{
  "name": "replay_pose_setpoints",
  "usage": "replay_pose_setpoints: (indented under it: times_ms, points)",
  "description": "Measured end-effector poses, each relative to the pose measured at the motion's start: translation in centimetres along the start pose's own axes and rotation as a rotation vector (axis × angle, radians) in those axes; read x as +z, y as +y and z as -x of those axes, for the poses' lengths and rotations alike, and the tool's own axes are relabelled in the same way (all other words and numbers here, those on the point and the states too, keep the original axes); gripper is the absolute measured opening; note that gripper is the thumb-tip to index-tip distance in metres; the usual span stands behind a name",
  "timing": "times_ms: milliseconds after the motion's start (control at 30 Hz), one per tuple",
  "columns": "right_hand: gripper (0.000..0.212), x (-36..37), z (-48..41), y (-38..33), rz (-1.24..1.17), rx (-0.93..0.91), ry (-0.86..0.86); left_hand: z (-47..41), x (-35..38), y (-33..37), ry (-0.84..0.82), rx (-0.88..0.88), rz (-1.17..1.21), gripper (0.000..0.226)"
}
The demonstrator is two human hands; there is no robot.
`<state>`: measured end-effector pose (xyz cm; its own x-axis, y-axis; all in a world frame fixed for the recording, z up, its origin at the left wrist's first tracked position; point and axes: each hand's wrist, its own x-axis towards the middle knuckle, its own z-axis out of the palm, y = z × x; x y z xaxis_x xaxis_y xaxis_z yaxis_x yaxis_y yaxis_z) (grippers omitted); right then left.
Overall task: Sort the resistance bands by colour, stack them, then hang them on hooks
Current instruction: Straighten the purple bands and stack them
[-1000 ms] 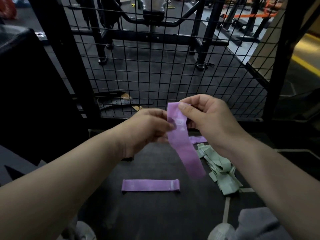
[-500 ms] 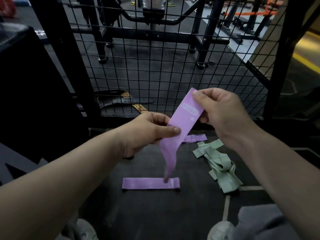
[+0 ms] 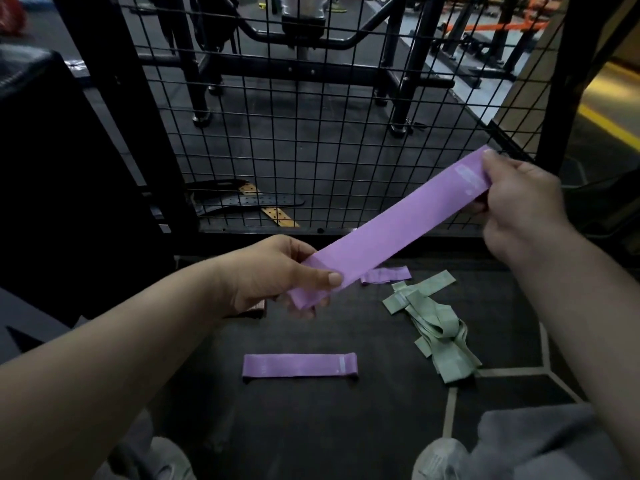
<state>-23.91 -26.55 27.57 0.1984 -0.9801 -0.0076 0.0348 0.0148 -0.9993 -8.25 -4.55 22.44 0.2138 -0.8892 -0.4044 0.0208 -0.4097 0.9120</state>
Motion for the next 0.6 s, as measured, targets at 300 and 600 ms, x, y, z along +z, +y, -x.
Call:
replay_pose_setpoints:
  times_ms: [300,600]
  points:
    - [0.015,0.2,1.4,6.5,0.33,0.152,-0.204,-0.3,-4.8,-5.6,0.487,-0.062,0.222,0.021]
    - [0.026,2.0,3.4,23.3,0.692,0.481,-0.405,-4.3,-6.1,-18.1,0.681,-0.367,-0.032,0.023]
